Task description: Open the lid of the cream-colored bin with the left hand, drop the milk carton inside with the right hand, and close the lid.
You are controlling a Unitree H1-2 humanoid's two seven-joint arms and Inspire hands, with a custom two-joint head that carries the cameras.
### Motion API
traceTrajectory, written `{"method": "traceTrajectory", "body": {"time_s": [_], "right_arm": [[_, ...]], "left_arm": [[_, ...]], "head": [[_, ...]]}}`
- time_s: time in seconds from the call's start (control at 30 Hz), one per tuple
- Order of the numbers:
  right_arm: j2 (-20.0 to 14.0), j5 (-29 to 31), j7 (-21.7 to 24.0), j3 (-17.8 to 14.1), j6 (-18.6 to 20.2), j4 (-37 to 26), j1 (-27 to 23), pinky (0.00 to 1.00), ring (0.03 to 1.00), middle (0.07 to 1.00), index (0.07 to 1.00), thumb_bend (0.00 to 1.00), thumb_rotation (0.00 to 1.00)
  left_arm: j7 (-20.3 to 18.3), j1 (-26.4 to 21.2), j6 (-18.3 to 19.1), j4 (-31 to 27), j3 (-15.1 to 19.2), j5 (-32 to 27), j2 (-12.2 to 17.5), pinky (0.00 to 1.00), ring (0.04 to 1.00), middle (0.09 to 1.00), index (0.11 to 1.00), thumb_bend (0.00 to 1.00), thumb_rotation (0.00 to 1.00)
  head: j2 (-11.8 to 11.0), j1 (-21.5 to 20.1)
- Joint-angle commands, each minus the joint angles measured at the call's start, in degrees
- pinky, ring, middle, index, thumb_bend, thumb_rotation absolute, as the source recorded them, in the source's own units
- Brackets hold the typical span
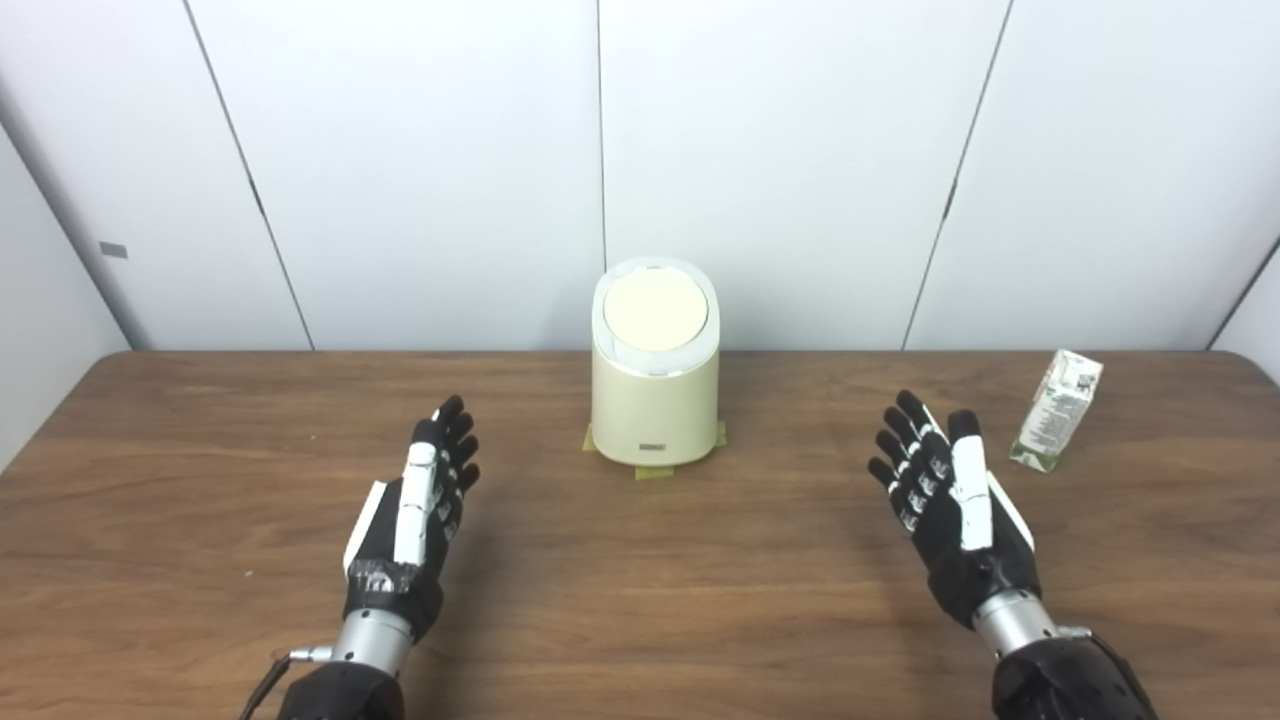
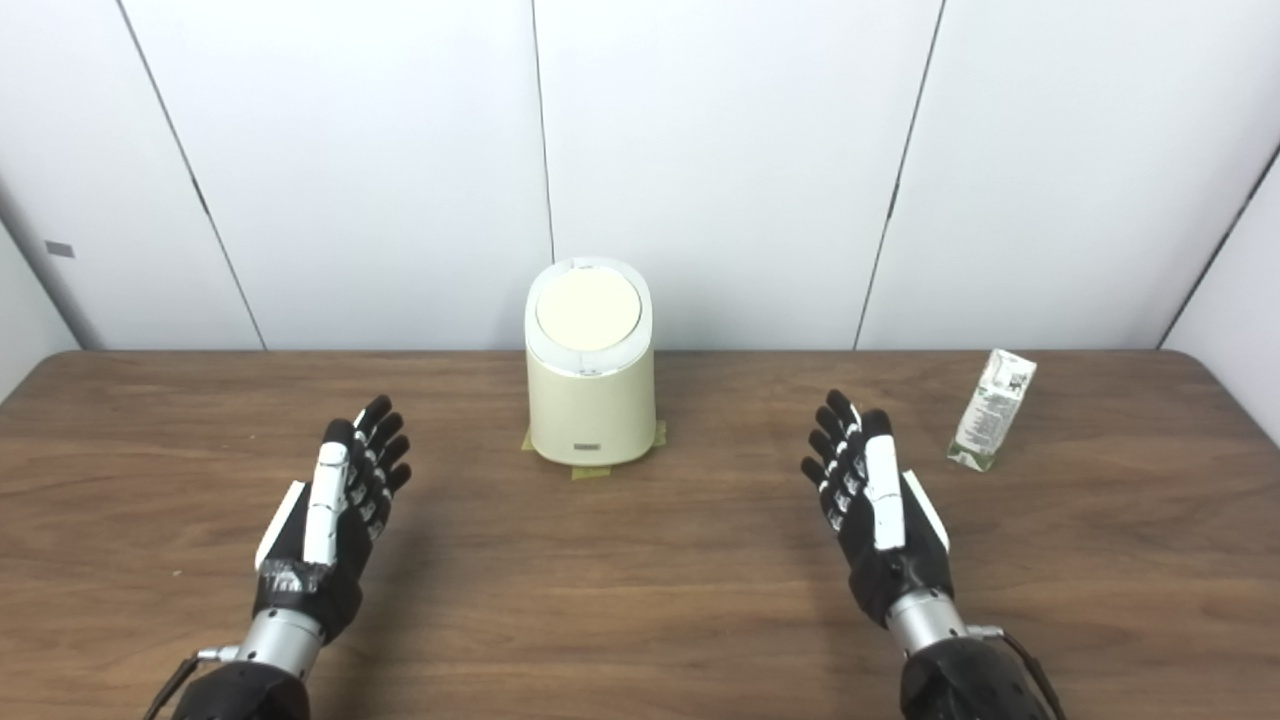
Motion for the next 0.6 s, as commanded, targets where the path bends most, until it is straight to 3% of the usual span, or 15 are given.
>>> {"method": "traceTrajectory", "body": {"time_s": [0.0,0.57], "right_arm": [[-0.2,0.1,0.0,-0.1,-0.2,-2.6,-1.7,0.97,0.995,0.996,0.990,0.72,1.00],[-0.5,-0.9,0.0,0.2,1.1,-3.3,-1.9,0.96,0.987,0.994,0.993,0.70,0.99]], "left_arm": [[-0.5,-1.6,-0.6,-1.5,-0.2,-0.3,0.4,1.00,1.000,1.000,1.000,0.58,1.00],[-0.4,-1.6,0.2,-1.6,-0.2,-0.4,0.2,1.00,1.000,1.000,1.000,0.60,1.00]], "head": [[0.3,0.0],[0.3,0.0]]}}
